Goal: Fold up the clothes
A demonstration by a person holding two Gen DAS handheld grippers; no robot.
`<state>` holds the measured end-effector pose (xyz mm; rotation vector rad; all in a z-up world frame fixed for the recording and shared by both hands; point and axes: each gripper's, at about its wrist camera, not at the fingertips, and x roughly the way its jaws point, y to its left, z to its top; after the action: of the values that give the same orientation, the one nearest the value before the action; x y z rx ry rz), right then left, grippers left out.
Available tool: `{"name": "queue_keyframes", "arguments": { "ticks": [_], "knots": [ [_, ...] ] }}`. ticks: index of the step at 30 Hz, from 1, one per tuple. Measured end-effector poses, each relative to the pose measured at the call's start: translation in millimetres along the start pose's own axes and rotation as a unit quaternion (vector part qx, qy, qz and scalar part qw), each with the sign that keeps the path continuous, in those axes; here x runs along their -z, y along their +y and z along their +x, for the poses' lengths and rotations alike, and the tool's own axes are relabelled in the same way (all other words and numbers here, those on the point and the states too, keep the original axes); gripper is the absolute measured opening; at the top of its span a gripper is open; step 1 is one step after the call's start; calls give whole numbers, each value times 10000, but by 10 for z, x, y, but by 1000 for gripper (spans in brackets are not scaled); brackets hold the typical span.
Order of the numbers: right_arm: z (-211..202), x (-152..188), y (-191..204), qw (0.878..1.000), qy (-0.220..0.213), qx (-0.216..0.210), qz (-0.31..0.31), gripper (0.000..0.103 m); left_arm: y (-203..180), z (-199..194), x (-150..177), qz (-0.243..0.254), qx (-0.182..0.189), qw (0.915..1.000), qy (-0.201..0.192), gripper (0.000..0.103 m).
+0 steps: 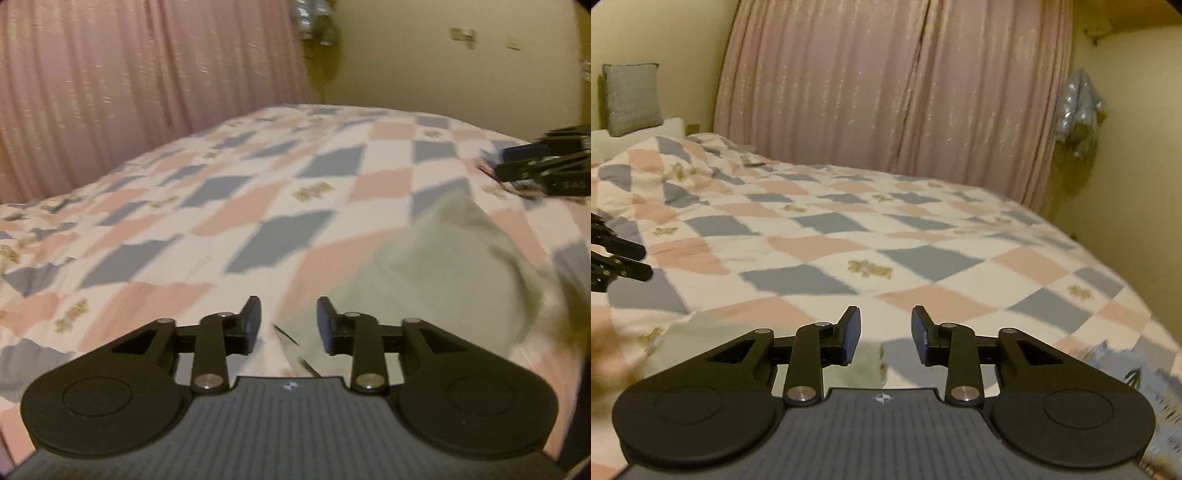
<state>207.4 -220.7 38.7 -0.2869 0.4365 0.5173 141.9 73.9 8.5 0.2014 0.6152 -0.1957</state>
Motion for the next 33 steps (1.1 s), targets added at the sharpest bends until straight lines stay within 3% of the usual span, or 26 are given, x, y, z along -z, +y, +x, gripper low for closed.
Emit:
{"name": "queue_keyframes", "arguments": {
  "ticks": [3,5,7,8,10,13,18,21,22,24,25,28,30,33],
  "knots": [
    [-15,310,86,9988,211,-411,-142,42,-163,-22,262,256,616,9974,279,38],
    [-52,530,208,9969,483,-577,-233,54,-338,-4,455,513,968,9926,532,39],
    [-90,717,310,9946,726,-683,-296,57,-500,31,614,716,1153,9880,731,39],
    [-92,810,322,9935,863,-706,-241,58,-567,49,660,776,1193,9867,784,35],
    [-102,914,343,9921,1012,-741,-89,58,-630,49,703,824,1230,9859,775,3],
    [-174,1006,468,9904,1036,-911,-126,59,-555,-40,588,598,1172,9902,471,1],
    [-212,949,1094,9788,745,-1525,-1148,60,-425,-257,231,416,1210,9917,-74,1],
    [-122,886,1398,9746,519,-1618,-1457,60,-420,-396,47,423,1294,9900,-377,1],
    [-96,857,1467,9749,430,-1560,-1530,59,-419,-436,-14,433,1305,9894,-467,1],
    [-67,801,1556,9760,288,-1414,-1634,36,-407,-477,-121,449,1237,9894,-621,1],
    [-86,748,1520,9785,234,-1335,-1555,6,-391,-492,-167,418,1204,9894,-703,1],
    [-169,586,1324,9856,-1,-1200,-1193,2,-290,-478,-240,121,1163,9891,-892,11],
    [-247,461,1106,9902,-181,-950,-1005,2,-252,-452,-232,5,1068,9899,-928,29],
    [-320,262,776,9949,-369,-604,-721,2,-267,-382,-159,15,953,9918,-855,42]
  ]
}}
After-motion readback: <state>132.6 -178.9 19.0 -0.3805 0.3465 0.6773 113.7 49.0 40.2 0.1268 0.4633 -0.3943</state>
